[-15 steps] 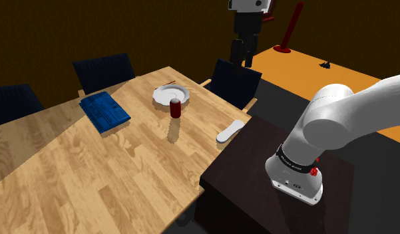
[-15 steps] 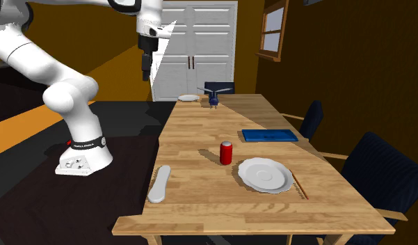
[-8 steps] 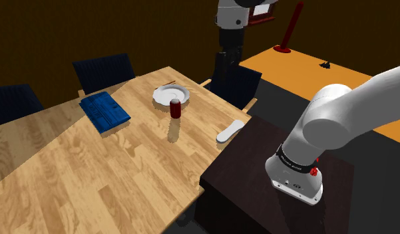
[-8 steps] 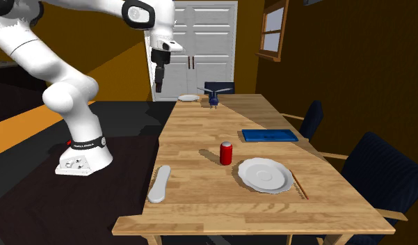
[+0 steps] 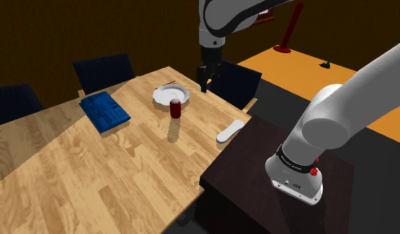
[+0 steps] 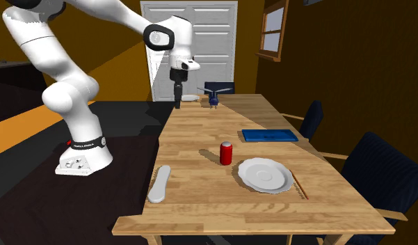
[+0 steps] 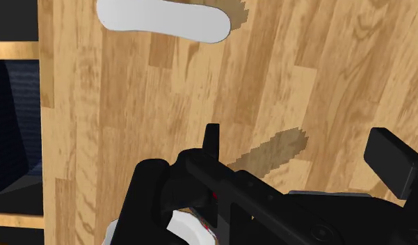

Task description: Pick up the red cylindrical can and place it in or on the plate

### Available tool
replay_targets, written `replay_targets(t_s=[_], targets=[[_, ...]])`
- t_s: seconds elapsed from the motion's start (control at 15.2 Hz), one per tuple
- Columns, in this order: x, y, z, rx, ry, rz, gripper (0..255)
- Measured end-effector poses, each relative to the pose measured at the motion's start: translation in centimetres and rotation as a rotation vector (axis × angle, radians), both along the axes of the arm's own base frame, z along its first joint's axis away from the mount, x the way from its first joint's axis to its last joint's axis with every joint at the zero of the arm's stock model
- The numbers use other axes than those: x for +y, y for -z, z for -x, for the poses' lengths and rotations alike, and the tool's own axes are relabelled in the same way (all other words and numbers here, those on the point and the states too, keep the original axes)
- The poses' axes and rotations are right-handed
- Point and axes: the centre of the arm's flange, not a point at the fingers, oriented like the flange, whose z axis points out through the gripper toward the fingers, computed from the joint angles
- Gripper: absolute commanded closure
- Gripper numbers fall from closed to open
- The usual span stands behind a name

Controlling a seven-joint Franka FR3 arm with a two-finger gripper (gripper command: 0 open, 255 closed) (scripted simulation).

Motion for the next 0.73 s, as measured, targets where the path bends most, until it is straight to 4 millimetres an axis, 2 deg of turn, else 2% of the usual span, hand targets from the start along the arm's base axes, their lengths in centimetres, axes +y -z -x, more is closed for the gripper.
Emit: replay_targets(t_s=[0.2, 0.4, 0.73], targets=[[0.2, 2.9, -2.2, -0.015, 0.006, 0.006, 0], [0.5, 5.5, -5.2, -0.031, 0.014, 0.013, 0], [0.0, 9.9, -9.5, -0.057, 0.026, 0.024, 0]])
